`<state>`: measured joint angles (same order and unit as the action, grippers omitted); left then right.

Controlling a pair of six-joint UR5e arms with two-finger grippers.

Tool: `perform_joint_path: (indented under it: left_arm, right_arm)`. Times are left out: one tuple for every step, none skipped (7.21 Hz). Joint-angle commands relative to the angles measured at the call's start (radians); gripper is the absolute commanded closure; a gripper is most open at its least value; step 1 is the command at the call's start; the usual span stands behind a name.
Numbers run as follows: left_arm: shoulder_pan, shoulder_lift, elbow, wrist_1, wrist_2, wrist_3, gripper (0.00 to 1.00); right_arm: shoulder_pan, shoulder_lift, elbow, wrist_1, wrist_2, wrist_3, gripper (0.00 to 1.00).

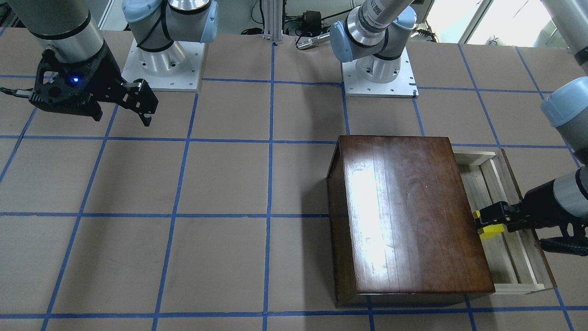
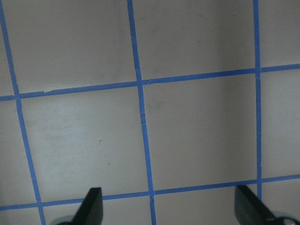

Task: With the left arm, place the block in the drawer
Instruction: 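Lower the cube into the drawer and open the left gripper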

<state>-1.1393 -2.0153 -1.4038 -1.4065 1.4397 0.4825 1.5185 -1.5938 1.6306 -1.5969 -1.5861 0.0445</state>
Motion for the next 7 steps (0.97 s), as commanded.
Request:
perform_joint_path:
  left_arm:
    - [0.003,0.024,0.011,-0.002,0.008,0.001,0.00]
    - [0.003,0.036,0.012,-0.003,0.013,-0.001,0.00]
    - [0.003,0.053,0.023,-0.015,0.019,-0.007,0.00]
    - [0.001,0.073,0.046,-0.054,0.019,-0.028,0.00]
    - [-0.013,0.092,0.074,-0.089,0.033,-0.139,0.00]
    - [-0.040,0.119,0.086,-0.118,0.048,-0.195,0.00]
    - [-0.093,0.150,0.088,-0.120,0.092,-0.214,0.00]
  right_arm:
    - [-0.001,0.000,0.000,0.000,0.000,0.000,0.00]
    - [0.000,0.000,0.000,0.000,0.000,0.000,0.00]
    - [-0.001,0.000,0.000,0.000,0.000,0.000,0.00]
    - [0.000,0.000,0.000,0.000,0.000,0.000,0.00]
    - [0.000,0.000,0.000,0.000,0.000,0.000,0.00]
    - [0.000,0.000,0.000,0.000,0.000,0.000,0.00]
    - [0.000,0.000,0.000,0.000,0.000,0.000,0.00]
